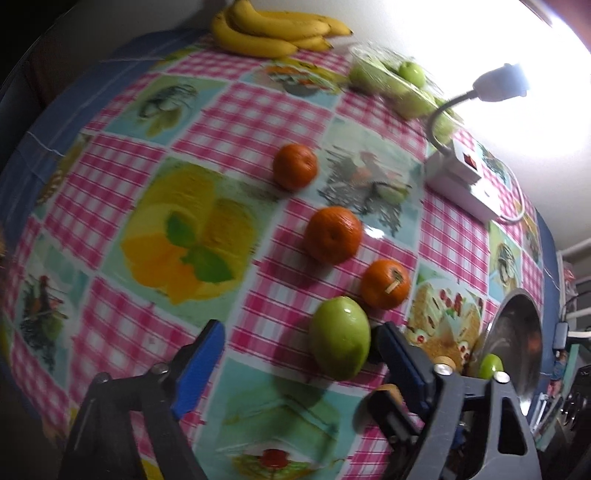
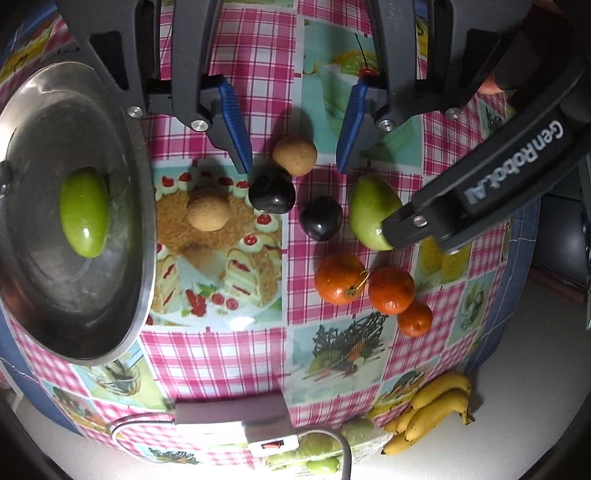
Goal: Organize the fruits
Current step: 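Grasp a pale green apple with the left gripper while the right gripper grasps a tan round fruit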
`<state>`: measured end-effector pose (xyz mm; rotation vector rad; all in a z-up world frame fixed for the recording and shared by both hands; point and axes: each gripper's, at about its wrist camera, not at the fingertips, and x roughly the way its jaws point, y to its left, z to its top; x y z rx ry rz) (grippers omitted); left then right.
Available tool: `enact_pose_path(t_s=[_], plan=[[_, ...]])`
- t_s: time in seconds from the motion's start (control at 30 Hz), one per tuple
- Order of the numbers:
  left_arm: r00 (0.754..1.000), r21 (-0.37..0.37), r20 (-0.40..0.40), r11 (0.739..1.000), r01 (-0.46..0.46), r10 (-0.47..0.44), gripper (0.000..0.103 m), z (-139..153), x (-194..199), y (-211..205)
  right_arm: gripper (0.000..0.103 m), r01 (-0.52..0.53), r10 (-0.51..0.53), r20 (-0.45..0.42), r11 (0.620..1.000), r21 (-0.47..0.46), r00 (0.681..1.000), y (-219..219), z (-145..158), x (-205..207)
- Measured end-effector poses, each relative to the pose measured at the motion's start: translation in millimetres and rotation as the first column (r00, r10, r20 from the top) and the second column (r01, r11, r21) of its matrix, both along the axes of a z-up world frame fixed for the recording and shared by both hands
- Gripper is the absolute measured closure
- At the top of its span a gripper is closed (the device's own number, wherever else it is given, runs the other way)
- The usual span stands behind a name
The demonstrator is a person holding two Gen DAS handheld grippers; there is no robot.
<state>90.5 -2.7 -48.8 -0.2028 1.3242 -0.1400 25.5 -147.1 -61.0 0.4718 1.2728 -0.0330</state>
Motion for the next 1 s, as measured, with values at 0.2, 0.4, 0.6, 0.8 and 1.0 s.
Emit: enact_pose_path(t_s=[0.2,0.4,0.6,0.8,1.0], plan=[[1.000,-0.018,-0.009,1.000,0.015,-0.015,0.033,-4,4,-7,0.062,0.008,-0.007,-0.017,1.000,0.015,1.000,2,-6,2],[0.999,-0.054,-0.030,0.998,0.014,-0.016,0.046,-12,8,-11,0.065,0.007,-0.007,-0.022,1.000,0.018,1.000,1,-8,1],[0.997,-0.099,-0.074,0.995,0.003,-0.011,0.060,-21,8,-13,0.068,0.011,-0.011,-0.024,1.000,0.023,1.000,0,-9,2],[0.997,-0.116,-0.076,0.993,-0.010,0.002,0.061,-21,7,-10,0.075,0.006,-0.005,-0.020,0.999,0.034,1.000,-1,-9,1],[0.998,-0.112,-0.068,0.994,-0.011,0.004,0.061,-16,3,-5,0.075,0.000,0.000,-0.021,1.000,0.021,1.000,0,-9,2]])
